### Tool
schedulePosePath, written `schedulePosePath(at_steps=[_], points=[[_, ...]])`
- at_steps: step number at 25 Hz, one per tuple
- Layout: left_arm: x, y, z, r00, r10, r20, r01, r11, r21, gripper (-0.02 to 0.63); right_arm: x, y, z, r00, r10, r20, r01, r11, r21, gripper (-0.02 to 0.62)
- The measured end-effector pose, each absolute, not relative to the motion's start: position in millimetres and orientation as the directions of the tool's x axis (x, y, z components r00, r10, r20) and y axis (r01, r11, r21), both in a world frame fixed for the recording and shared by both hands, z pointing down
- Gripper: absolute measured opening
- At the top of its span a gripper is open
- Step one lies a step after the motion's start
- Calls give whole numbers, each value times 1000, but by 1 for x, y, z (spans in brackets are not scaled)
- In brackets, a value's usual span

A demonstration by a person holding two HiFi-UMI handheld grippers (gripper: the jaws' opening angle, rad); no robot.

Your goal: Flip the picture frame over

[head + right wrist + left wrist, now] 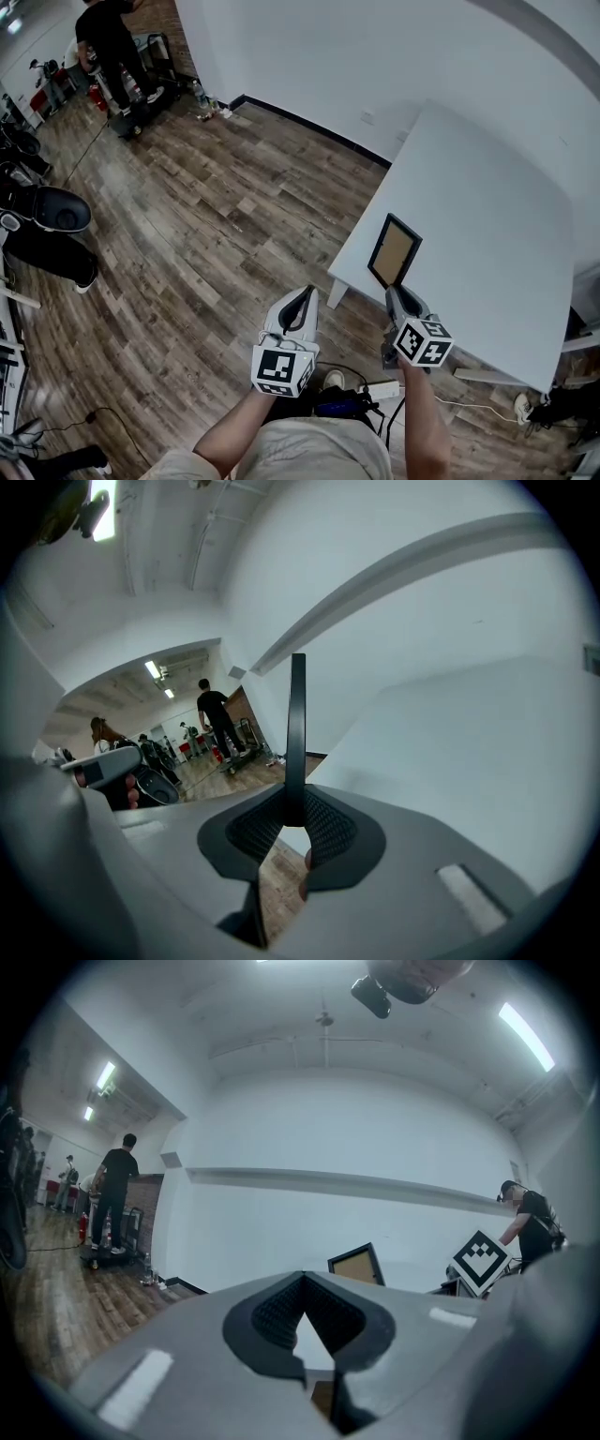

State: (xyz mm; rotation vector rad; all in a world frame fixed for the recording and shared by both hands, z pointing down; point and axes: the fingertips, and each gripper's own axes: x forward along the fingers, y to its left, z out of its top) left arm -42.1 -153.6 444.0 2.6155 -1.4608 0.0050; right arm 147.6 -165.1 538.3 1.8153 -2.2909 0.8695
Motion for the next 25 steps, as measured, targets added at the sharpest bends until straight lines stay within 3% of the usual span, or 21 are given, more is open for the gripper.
schedulePosePath(at_steps=[13, 25], points=[[-39, -151, 443, 528, -846, 74, -847, -519, 114, 2, 143, -165, 535, -168, -870, 464, -983, 183, -12, 87], [-39, -148, 446, 524, -848, 78, -850, -514, 119, 2, 139, -163, 541, -33, -863, 504, -901, 244, 359, 87]])
